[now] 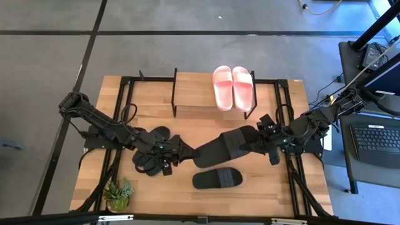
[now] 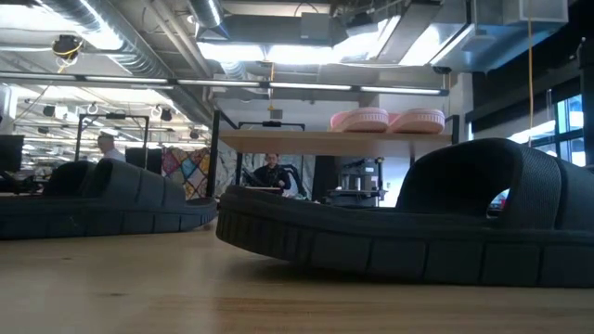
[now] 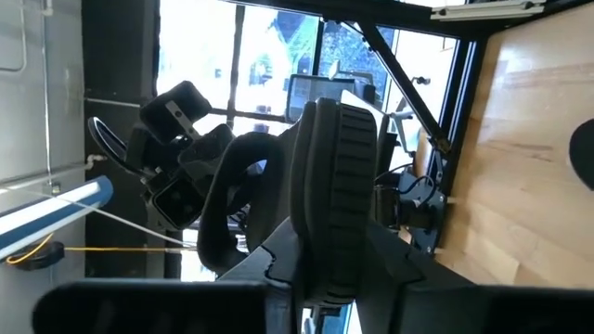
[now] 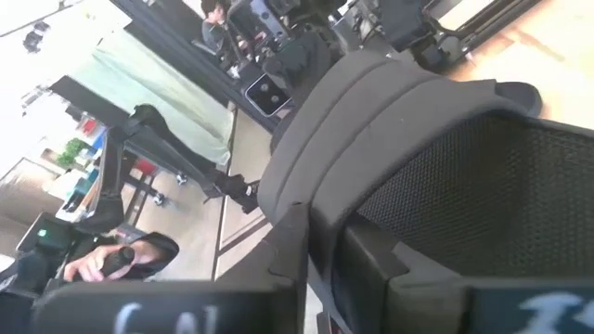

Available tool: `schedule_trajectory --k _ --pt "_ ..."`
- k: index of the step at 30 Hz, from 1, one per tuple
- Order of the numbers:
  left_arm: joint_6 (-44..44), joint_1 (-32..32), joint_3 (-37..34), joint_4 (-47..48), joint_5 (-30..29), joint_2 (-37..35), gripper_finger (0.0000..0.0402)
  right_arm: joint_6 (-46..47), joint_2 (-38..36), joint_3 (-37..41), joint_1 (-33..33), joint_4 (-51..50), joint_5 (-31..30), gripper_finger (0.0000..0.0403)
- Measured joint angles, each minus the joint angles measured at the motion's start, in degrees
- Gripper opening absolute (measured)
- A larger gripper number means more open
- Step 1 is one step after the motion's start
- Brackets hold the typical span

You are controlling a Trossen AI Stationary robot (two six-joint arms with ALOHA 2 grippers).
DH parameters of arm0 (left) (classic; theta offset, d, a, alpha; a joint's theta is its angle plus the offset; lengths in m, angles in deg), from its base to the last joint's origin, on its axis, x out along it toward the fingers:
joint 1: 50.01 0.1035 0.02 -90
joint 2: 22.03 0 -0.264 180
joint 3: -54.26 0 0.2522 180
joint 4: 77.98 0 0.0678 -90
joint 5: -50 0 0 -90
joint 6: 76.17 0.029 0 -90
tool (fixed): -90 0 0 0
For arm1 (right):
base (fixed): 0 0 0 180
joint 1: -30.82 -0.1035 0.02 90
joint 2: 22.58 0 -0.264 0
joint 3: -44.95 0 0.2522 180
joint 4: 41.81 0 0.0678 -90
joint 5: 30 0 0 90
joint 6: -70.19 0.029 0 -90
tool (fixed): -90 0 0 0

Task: Pick and place slides into the shelf
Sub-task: Put the bottom black slide under the shelf

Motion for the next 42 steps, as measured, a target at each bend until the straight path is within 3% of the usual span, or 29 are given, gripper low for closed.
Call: schedule_trajectory --k 9,21,28,37,42 --pt "0.0 0.0 0.0 -0.1 -1.5 0.0 0.0053 -2.1 0.0 0.0 0.0 -0.2 0.1 0.0113" --pt "-0.3 0.1 0.0 -0.3 -2.4 0.0 0.0056 -6.8 -1.1 0.1 0.0 0.0 1.2 0.0251" --pt "-1.8 0.2 0.0 -0.3 -3.8 0.0 0.0053 -13.8 -3.5 0.1 0.0 -0.6 -1.6 0.0264" --pt "-2.3 0.4 0.0 0.8 -6.7 -0.1 0.0054 -13.9 -7.0 0.1 0.0 -8.3 -6.8 0.0265" --pt "-9.3 3.2 0.0 3.7 -6.8 -0.1 0.0053 -14.0 -8.9 0.1 0.0 -9.9 -9.3 0.0265"
